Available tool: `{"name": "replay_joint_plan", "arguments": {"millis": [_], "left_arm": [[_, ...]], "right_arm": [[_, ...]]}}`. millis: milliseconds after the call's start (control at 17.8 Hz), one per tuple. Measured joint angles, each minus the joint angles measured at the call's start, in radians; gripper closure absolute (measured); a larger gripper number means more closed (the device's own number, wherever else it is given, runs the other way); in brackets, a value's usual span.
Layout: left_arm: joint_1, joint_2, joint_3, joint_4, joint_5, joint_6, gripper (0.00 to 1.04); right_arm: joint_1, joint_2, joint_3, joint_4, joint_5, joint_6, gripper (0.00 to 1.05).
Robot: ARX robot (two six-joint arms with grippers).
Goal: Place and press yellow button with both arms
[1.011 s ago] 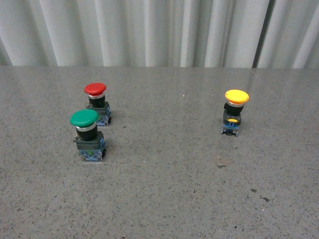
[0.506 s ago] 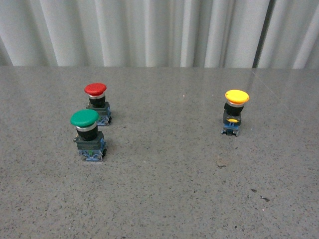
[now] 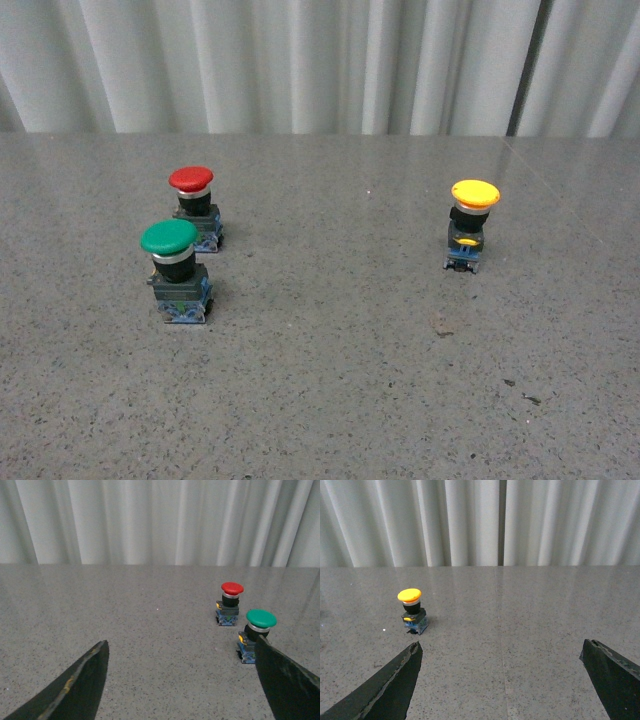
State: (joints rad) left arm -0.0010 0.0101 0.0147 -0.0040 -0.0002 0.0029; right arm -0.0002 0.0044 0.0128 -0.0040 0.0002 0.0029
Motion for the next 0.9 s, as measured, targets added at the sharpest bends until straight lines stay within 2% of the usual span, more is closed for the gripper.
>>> {"name": "replay_joint_plan", "arguments": {"millis": [56,112,225,449,562,730,899], "left_arm": [[0.0,0.0,0.0,0.0,0.0,0.0,0.1],[0.0,0.0,0.0,0.0,-0.001,0.0,0.06],[0.0,0.0,0.0,0.0,0.001,0.0,0.08],[0.0,0.0,0.0,0.0,0.0,0.0,0.07],[0.0,0.0,0.0,0.0,0.0,0.0,0.07],[0.0,0.0,0.0,0.0,0.0,0.0,0.07],[0.0,0.0,0.0,0.0,0.0,0.0,0.07]], "right_arm": [[0.0,0.0,0.0,0.0,0.0,0.0,0.07],[-0.021,0.034,0.003,0.029,-0.092,0.037,0.07],[-0.012,0.111,0.021,0.089,-0.142,0.072,0.07],[0.062,0.274,0.081,0.22,-0.144,0.095,0.07],[0.141,0.428,0.159,0.359,-0.115,0.093,0.07],[0.293,0.831,0.356,0.616,-0.028,0.058,0.07],[0.377,1.211,0.543,0.671,0.067,0.02,0.07]]}}
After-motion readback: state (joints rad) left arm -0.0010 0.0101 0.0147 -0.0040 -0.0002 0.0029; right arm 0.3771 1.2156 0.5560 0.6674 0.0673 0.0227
